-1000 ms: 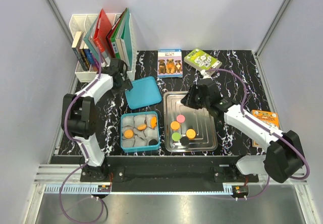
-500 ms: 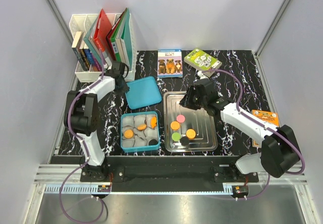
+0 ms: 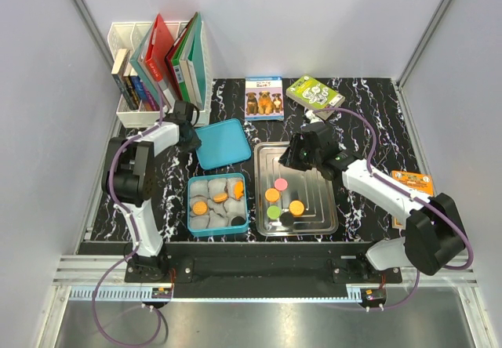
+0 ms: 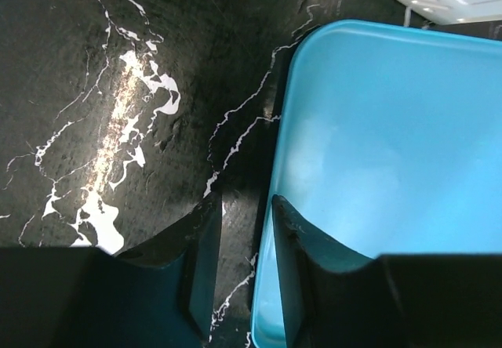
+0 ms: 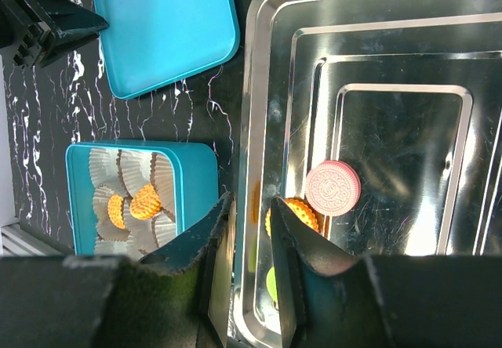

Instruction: Pack the cookies

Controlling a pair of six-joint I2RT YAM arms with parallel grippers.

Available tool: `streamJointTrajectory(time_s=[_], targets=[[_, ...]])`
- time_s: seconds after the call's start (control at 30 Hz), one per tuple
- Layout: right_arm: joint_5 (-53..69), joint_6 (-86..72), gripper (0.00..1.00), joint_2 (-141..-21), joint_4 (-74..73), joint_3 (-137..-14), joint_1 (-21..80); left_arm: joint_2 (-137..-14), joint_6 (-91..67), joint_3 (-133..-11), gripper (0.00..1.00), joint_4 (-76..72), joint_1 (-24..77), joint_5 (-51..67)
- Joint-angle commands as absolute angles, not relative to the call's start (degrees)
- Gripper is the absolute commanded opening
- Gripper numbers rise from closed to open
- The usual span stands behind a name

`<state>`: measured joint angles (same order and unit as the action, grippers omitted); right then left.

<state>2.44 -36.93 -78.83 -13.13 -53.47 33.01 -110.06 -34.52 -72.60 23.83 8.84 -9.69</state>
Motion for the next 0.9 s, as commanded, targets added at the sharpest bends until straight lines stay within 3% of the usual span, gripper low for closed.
streamJointTrajectory(time_s=[0.0,0.17,0.33,0.57,0.87], targets=[[1.0,-35.6,0.33,-78.5,-12.1,-54.5,33.4,-111.4,-34.3,-73.7,0.34,21.4,8.2,-8.5],[1.0,-35.7,0.32,-78.2,-12.2,-54.3,33.4,-111.7,-34.3,-73.6,0.31,21.4,8.0,-8.1],[0.5,-35.8,0.32,-77.3,-12.4,-53.8,33.4,-111.7,-33.8,-73.7,0.01,21.6,8.0,-7.7],[0.5,-35.9,0.32,-76.5,-12.7,-53.5,33.5,-108.0,-34.1,-72.3,0.00,22.4,8.0,-8.4],[1.8,-35.4,0.31,-75.9,-13.3,-55.8,33.4,-91.8,-32.3,-70.2,0.00,23.8,8.0,-10.3]])
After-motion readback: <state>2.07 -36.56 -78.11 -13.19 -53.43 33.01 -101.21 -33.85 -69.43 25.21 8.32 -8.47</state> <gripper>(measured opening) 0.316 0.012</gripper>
